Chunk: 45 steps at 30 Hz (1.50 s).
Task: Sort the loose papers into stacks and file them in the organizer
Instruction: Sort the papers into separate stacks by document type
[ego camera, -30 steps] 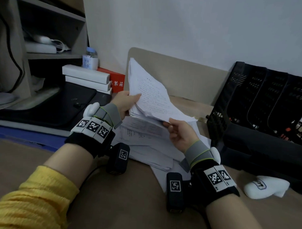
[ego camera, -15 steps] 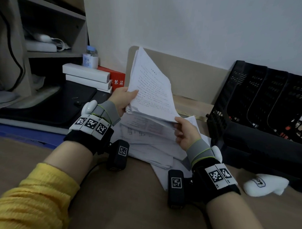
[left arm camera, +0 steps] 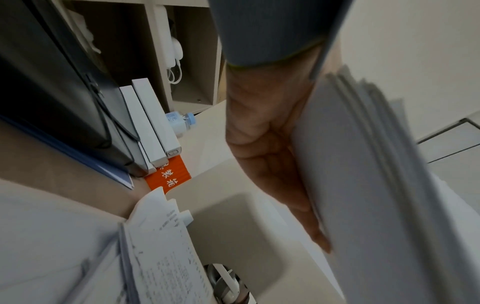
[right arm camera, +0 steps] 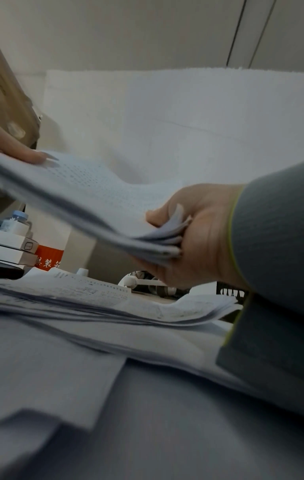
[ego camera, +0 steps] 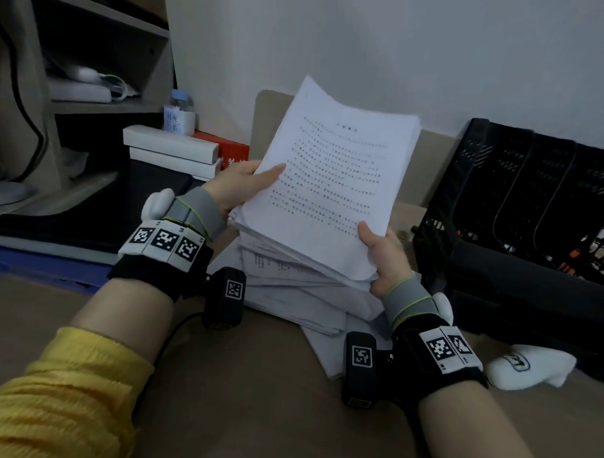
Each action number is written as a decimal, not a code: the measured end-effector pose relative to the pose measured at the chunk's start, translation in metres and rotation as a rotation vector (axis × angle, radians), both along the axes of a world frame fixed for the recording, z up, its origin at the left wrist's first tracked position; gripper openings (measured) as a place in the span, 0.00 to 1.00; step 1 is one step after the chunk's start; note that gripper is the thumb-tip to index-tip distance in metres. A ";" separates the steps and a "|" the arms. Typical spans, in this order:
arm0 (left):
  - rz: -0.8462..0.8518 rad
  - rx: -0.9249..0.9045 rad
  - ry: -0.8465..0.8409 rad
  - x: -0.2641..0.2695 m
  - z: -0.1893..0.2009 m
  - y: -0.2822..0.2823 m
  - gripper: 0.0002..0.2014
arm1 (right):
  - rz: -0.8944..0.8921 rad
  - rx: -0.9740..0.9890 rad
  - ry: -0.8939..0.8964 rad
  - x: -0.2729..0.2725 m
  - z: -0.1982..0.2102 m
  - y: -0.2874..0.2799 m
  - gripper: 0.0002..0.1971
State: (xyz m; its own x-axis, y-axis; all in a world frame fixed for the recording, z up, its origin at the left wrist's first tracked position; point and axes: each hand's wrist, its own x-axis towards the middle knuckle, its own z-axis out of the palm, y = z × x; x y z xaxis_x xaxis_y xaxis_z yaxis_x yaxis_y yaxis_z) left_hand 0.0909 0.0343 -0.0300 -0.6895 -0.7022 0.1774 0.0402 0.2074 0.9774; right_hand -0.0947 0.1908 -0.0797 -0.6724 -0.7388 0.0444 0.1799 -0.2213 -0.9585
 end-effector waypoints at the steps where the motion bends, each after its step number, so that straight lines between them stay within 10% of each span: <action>1: -0.009 0.006 0.019 0.000 -0.001 0.002 0.17 | -0.031 -0.050 0.022 0.001 0.001 0.000 0.09; 18: -0.077 0.102 -0.042 -0.012 -0.011 0.016 0.06 | 0.004 0.025 0.091 0.017 0.004 -0.005 0.06; 23: 0.079 0.023 -0.032 -0.008 -0.008 0.016 0.18 | -0.031 -0.024 0.064 0.015 0.008 -0.006 0.03; 29: 0.237 0.013 -0.086 -0.007 -0.003 0.014 0.18 | -0.356 0.092 -0.011 -0.021 0.007 -0.002 0.17; 45: 0.323 0.057 -0.127 -0.002 -0.001 0.017 0.17 | -0.379 0.365 -0.094 -0.033 -0.010 0.006 0.29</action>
